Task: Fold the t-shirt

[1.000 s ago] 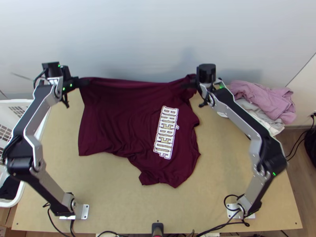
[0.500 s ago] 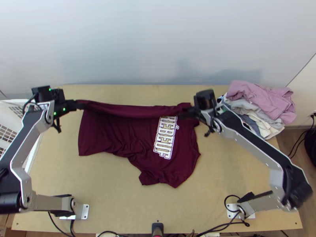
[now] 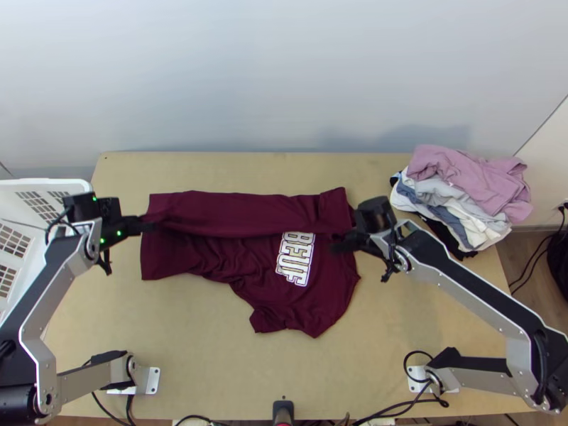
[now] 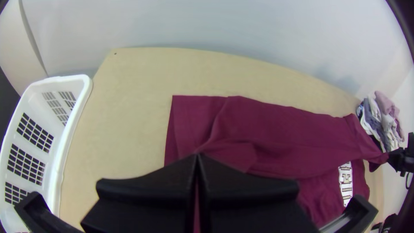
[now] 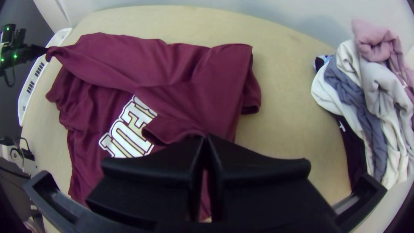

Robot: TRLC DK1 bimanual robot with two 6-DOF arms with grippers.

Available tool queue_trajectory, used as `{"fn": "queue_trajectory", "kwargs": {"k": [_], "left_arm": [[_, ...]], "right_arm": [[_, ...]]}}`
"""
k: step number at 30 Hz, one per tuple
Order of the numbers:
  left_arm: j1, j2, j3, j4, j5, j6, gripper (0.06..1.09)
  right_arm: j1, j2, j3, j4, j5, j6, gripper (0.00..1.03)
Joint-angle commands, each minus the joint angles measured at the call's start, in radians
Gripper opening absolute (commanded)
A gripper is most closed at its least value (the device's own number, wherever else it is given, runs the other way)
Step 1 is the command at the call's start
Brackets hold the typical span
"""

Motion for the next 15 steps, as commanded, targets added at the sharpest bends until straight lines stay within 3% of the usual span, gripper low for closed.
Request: {"fn": "queue_trajectory", "kwargs": {"k": [1, 3, 4, 6, 9, 15], "left_arm": [[0.010, -0.031, -0.114, 0.057, -0.001, -0.003, 0.17], [0.015, -0.030, -0.119, 0.057, -0.018, -0.040, 0.58], [0.017, -0.027, -0.121, 0.057, -0.026, -0.056, 0.73], [0.020, -0.014, -0.118, 0.037, -0.037, -0.083, 1.05], [0.021, -0.007, -0.104, -0.024, -0.037, -0.085, 1.05], [0.069, -0.057, -0.045, -0.282, -0.037, 0.021, 1.04]], "right_arm": [[0.017, -0.040, -0.065, -0.010, -0.025, 0.027, 0.28], [0.017, -0.040, -0.060, -0.015, -0.030, 0.027, 0.52], [0.017, -0.040, -0.056, -0.022, -0.031, 0.027, 0.68], [0.018, -0.040, -0.050, -0.033, -0.031, 0.027, 0.86], [0.015, -0.045, -0.030, -0.061, -0.030, 0.027, 0.98], [-0.002, -0.076, 0.009, -0.140, -0.031, 0.021, 0.98]]}}
